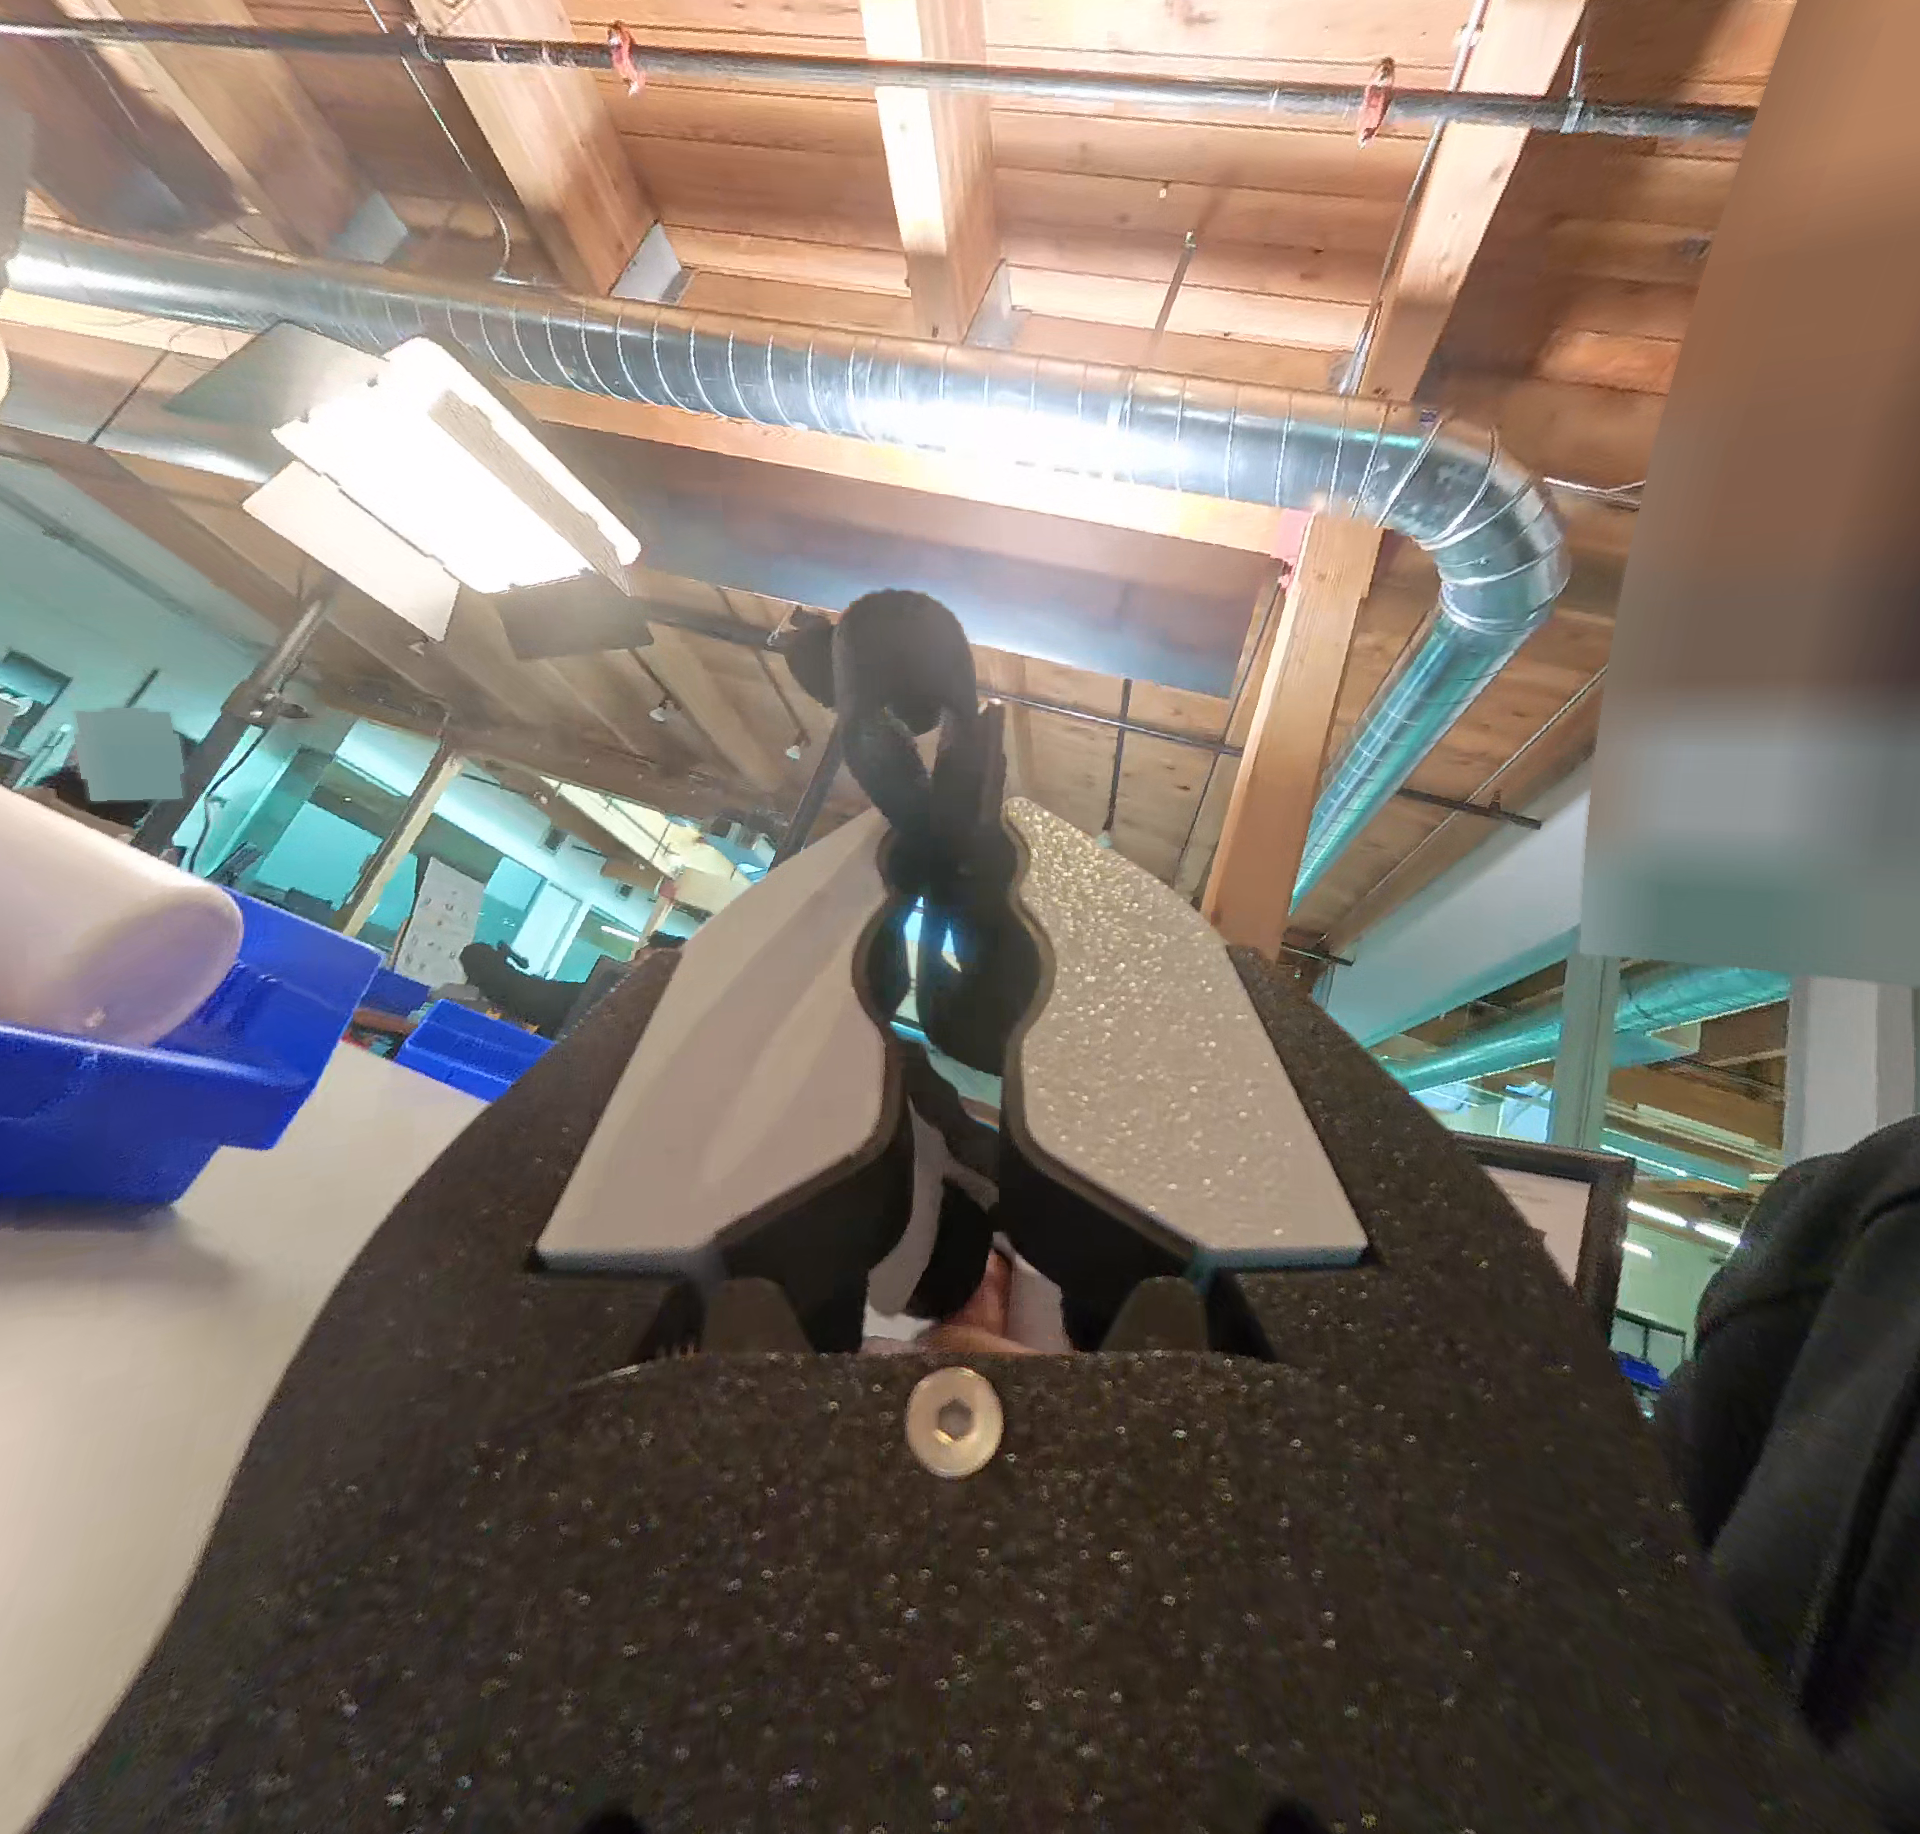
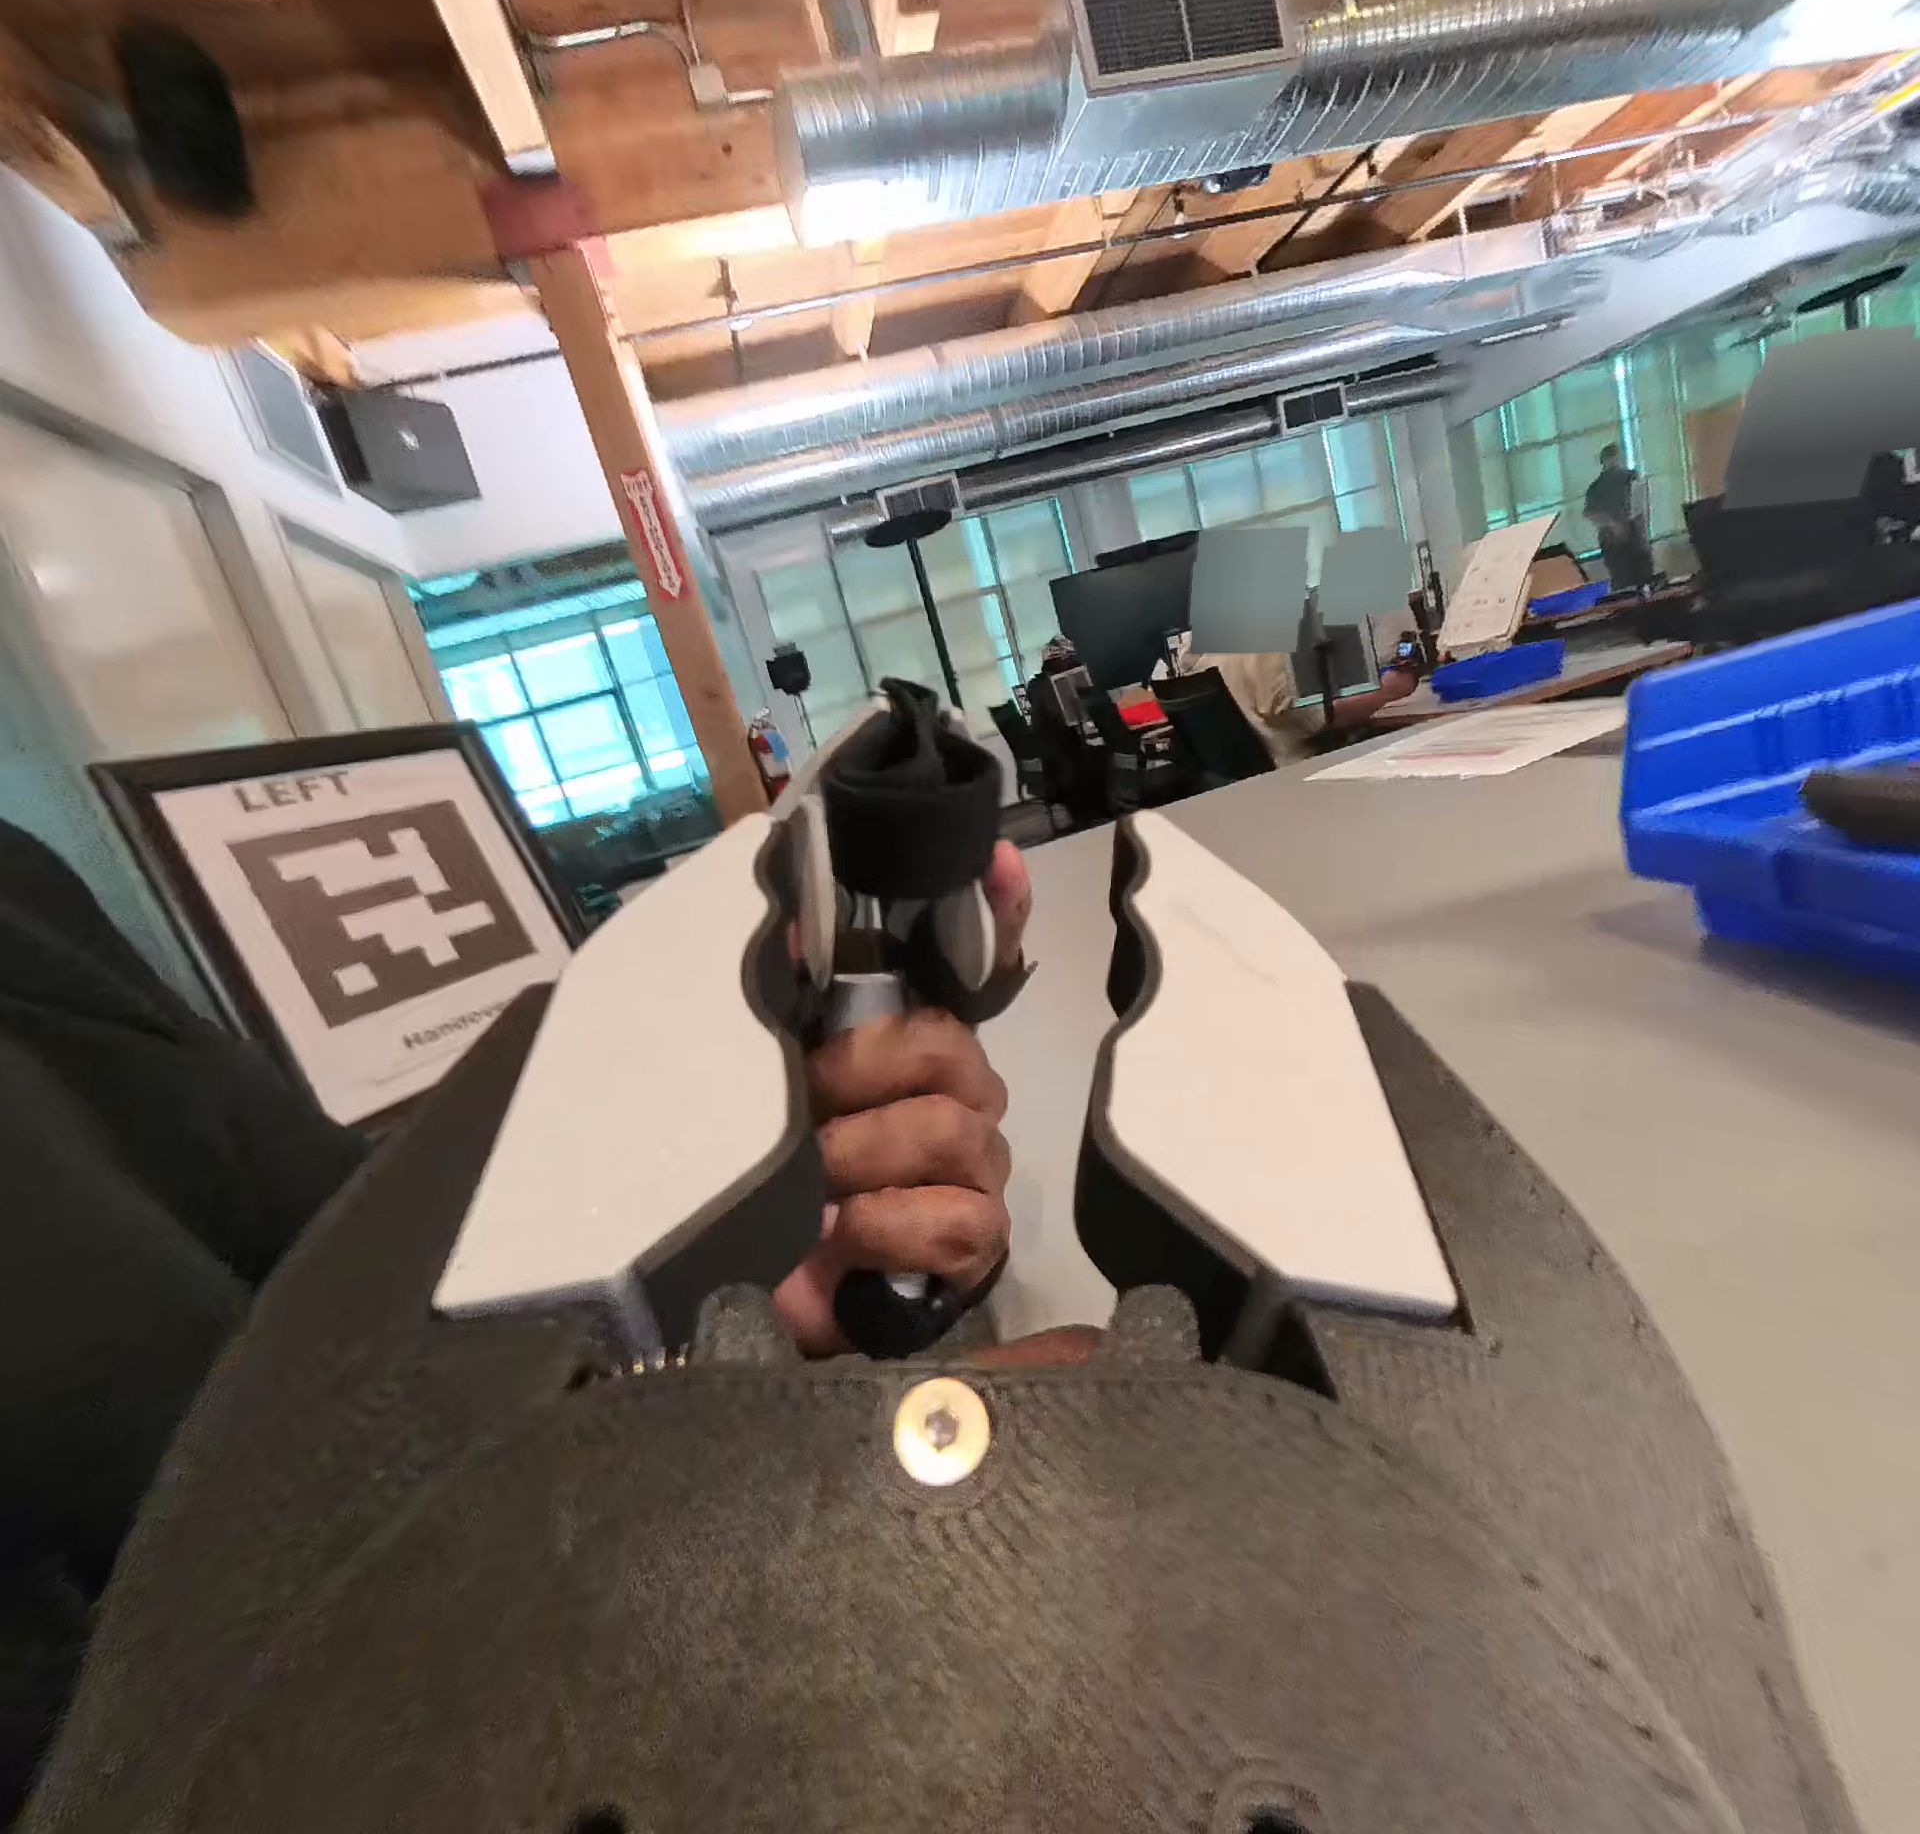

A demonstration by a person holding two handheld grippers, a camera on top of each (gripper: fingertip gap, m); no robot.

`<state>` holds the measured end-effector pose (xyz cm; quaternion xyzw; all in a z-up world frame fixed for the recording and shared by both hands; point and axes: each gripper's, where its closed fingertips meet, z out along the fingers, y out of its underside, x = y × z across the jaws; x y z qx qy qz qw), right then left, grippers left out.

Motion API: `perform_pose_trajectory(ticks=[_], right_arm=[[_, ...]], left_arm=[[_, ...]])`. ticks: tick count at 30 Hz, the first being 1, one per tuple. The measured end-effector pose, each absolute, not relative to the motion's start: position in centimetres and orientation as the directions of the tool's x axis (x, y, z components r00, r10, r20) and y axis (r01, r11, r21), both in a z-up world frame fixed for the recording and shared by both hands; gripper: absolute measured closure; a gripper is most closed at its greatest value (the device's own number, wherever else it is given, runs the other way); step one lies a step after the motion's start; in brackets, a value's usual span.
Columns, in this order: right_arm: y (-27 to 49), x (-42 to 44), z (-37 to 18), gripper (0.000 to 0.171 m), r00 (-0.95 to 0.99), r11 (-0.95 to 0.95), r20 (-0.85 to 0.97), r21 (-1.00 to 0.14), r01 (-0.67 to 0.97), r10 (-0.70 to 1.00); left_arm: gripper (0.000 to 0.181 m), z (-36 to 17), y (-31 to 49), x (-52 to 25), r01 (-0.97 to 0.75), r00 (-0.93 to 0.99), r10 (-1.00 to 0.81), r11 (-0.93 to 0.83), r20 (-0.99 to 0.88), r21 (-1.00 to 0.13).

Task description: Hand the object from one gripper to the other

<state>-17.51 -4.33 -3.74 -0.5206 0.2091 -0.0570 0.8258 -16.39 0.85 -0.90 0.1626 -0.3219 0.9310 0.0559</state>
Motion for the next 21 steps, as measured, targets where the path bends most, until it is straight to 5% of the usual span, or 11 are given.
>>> perform_pose_trajectory(ticks=[11,21], right_arm=[[-1.6,-26.8,-7.1,0.114,0.890,0.366,-0.272,-0.921,-0.131,-0.367],[-4.1,-27.4,-9.7,0.123,0.860,0.415,-0.363,-0.887,-0.202,-0.358]], left_arm=[[0.168,-5.7,0.2,-25.7,-0.189,-0.932,-0.069,-0.745,0.356,-0.639],[0.167,-7.5,-3.6,-26.1,-0.254,-0.935,-0.016,-0.664,0.353,-0.704]])
